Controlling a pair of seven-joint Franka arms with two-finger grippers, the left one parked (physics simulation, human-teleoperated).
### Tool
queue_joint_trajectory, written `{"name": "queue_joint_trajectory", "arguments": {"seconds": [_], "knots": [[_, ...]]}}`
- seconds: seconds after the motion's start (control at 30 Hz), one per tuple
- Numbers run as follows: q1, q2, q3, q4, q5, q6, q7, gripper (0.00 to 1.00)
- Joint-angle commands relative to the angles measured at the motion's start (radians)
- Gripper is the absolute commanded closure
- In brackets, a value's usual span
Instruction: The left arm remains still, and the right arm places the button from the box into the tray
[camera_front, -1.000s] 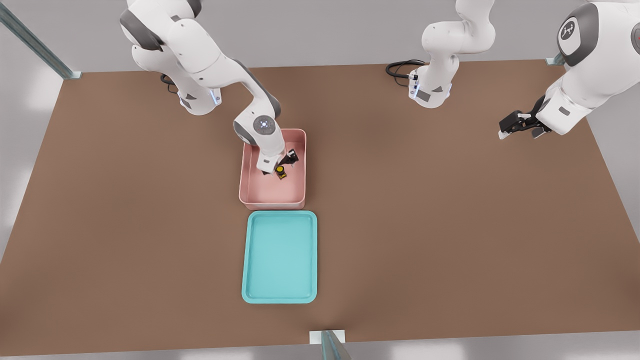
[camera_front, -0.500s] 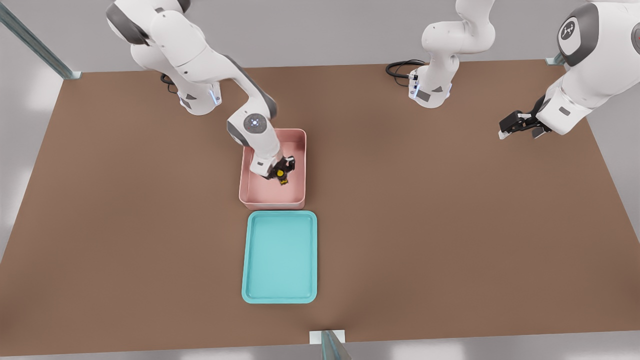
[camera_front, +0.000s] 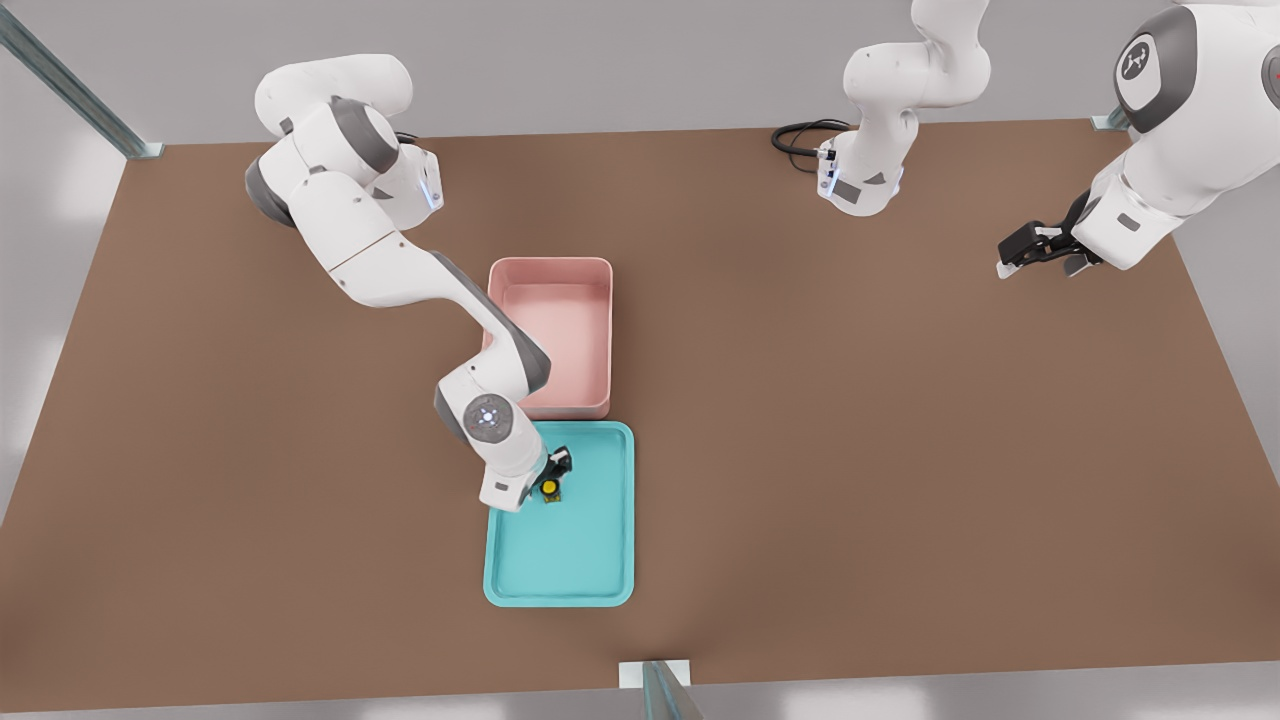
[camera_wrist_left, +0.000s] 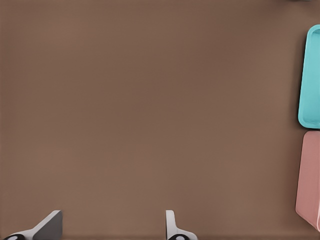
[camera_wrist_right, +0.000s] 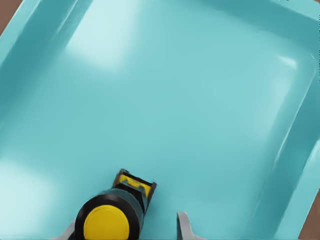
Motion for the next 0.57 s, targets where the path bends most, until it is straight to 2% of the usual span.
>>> {"name": "queue_joint_trajectory", "arguments": {"seconds": [0.0, 0.07, 0.1, 0.13, 0.17, 0.2, 0.23, 0.27, 0.3, 0.33, 0.4, 0.53], "knots": [[-0.006, -0.007, 0.002, 0.002, 0.020, -0.029, -0.254, 0.00], [-0.046, -0.076, 0.045, 0.002, 0.022, -0.116, -0.265, 0.00], [-0.104, -0.162, 0.113, 0.000, 0.024, -0.233, -0.266, 0.00], [-0.267, -0.259, 0.266, 0.002, 0.024, -0.455, -0.258, 0.00], [-0.449, -0.345, 0.456, 0.020, 0.022, -0.714, -0.255, 0.00], [-0.491, -0.377, 0.524, 0.141, 0.022, -0.966, -0.254, 0.00], [-0.508, -0.377, 0.507, 0.218, 0.022, -1.143, -0.148, 0.00], [-0.569, -0.385, 0.498, 0.218, 0.016, -1.173, -0.082, 0.00], [-0.312, -0.447, 0.161, 0.217, 0.037, -1.173, -0.091, 0.00], [-0.198, -0.562, -0.079, 0.165, 0.230, -1.131, -0.140, 0.00], [-0.134, -0.721, -0.196, 0.002, 0.283, -1.046, -0.146, 0.00], [-0.135, -0.759, -0.206, -0.050, 0.297, -1.020, -0.145, 0.00]]}}
